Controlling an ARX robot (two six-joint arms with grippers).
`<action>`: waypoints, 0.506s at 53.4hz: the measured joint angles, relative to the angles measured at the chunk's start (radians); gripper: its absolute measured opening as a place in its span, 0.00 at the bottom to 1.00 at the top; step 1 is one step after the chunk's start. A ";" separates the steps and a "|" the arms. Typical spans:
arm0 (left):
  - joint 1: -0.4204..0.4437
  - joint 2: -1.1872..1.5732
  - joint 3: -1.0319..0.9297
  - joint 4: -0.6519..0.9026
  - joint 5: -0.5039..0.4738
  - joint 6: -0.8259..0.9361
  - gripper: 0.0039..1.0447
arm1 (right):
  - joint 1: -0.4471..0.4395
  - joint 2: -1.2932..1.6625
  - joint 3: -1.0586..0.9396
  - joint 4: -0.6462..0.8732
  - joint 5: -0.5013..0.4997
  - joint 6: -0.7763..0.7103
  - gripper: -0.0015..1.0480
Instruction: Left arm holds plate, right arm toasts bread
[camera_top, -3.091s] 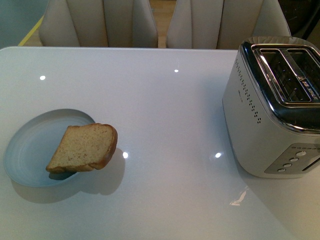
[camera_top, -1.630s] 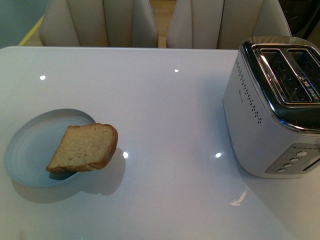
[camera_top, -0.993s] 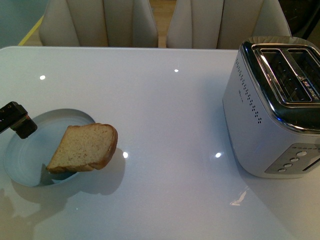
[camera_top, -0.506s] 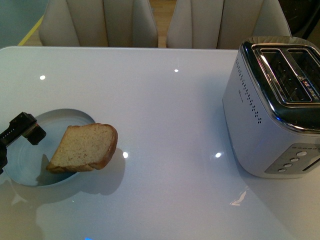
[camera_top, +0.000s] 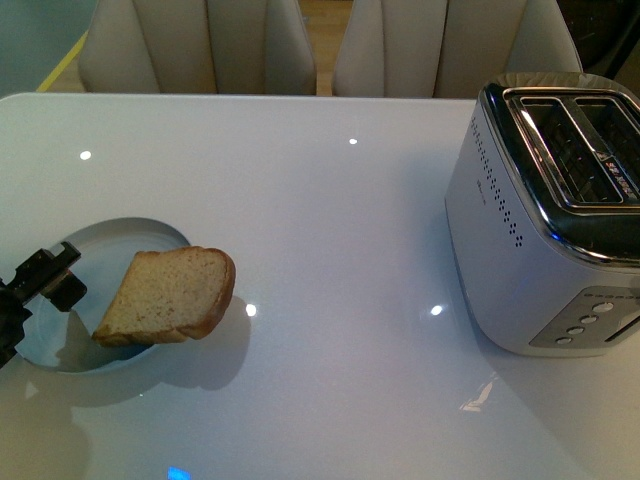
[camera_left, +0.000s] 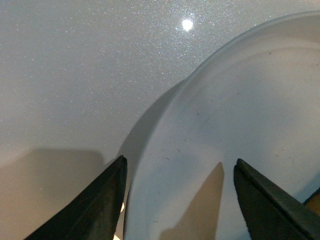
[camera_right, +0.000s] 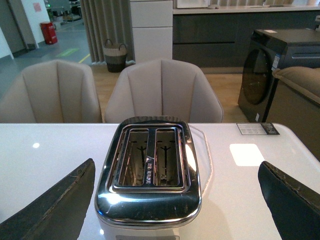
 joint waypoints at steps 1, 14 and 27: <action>0.000 0.001 0.002 -0.003 0.000 -0.003 0.58 | 0.000 0.000 0.000 0.000 0.000 0.000 0.91; 0.002 0.003 0.005 -0.028 0.010 -0.053 0.24 | 0.000 0.000 0.000 0.000 0.000 0.000 0.91; 0.016 -0.022 -0.021 -0.021 0.058 -0.147 0.03 | 0.000 0.000 0.000 0.000 0.000 0.000 0.91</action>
